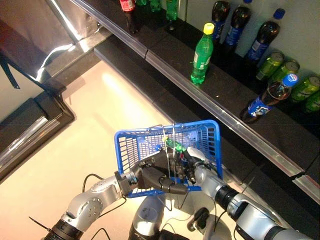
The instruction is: Pick up the drink and place into the basket.
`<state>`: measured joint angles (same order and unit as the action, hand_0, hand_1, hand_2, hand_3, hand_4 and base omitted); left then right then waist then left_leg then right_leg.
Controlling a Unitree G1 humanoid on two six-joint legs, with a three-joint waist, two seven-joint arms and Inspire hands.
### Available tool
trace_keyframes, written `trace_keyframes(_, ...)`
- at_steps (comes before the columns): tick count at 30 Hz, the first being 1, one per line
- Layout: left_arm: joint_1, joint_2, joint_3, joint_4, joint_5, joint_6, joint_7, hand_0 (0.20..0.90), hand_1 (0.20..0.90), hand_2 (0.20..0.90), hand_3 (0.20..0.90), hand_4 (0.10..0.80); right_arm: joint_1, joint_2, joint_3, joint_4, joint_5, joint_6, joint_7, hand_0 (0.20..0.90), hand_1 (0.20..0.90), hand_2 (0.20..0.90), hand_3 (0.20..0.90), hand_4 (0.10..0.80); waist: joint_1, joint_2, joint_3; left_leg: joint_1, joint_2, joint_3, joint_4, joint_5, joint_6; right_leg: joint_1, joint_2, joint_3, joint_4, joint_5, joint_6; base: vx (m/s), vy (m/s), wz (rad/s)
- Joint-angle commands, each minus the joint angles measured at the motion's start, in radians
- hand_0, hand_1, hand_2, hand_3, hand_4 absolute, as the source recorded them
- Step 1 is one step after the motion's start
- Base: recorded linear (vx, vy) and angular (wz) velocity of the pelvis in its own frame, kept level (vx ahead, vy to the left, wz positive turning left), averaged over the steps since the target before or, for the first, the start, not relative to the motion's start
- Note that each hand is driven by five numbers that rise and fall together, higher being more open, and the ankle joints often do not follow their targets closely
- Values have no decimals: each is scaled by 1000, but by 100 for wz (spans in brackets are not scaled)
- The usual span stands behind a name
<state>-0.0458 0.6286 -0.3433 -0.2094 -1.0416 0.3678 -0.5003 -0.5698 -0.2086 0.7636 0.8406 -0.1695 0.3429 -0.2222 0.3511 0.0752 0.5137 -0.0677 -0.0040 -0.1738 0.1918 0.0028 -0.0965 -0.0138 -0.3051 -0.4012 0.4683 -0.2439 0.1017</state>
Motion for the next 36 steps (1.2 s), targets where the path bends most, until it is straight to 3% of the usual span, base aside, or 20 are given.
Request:
trace_keyframes(1,-192,-190,32,-344,-261,-187,-162,300,300,300,200,100,15,0,2,14,27,-3,-106,900,900,900,900,800,-2,-20,-238,-49,7,2,72,6,34,78,18,21,-167,169,-1,48,4,-1)
trace_keyframes(6,-148,-185,102,-339,-348,-198,-162,300,300,300,200,100,92,-81,-67,-178,98,-8,-205,900,900,900,900,800,-34,-25,-222,-43,26,25,67,5,34,63,19,38,-153,163,0,9,1,-2)
trace_keyframes(11,-90,-177,203,-317,-372,-233,-170,300,300,300,200,100,225,-177,-189,-401,16,19,-269,900,900,900,900,800,-77,-30,-208,-38,40,49,60,6,37,47,23,61,-143,158,-1,-7,13,-14)
trace_keyframes(13,-41,-175,262,-315,-402,-241,-178,300,300,300,200,100,310,-239,-281,-559,-28,33,-253,900,900,900,900,800,-104,-33,-204,-31,48,65,52,7,41,38,25,78,-139,155,-1,-4,31,-4)
trace_keyframes(21,65,-207,385,-270,-456,-267,-178,300,300,300,200,100,478,-342,-493,-922,-28,-7,-173,900,900,900,900,800,-166,-45,-202,-12,72,105,43,6,41,19,34,126,-129,148,-1,7,13,-13)
trace_keyframes(24,133,-213,437,-245,-407,-323,-127,300,300,300,200,100,561,-368,-598,-1087,187,-133,-86,900,900,900,900,800,-193,-51,-214,6,86,129,38,7,36,25,40,147,-133,144,-2,46,13,-14)
trace_keyframes(28,190,-224,483,-200,-378,-351,-115,300,300,300,200,100,631,-367,-663,-1153,300,-260,-17,900,900,900,900,800,-207,-54,-227,28,95,145,27,6,33,36,43,159,-142,141,0,41,7,-18)
trace_keyframes(32,255,-242,532,-157,-324,-389,-74,300,300,300,200,100,690,-353,-726,-1246,572,-428,164,900,900,900,900,800,-220,-60,-251,57,109,168,1,9,28,55,50,171,-171,143,5,15,-6,-12)
trace_keyframes(36,277,-236,539,-106,-285,-410,-33,300,300,300,200,100,703,-339,-739,-1283,765,-511,318,900,900,900,900,800,-229,-66,-274,75,120,183,-24,13,26,65,57,179,-199,151,10,-9,-35,-9)
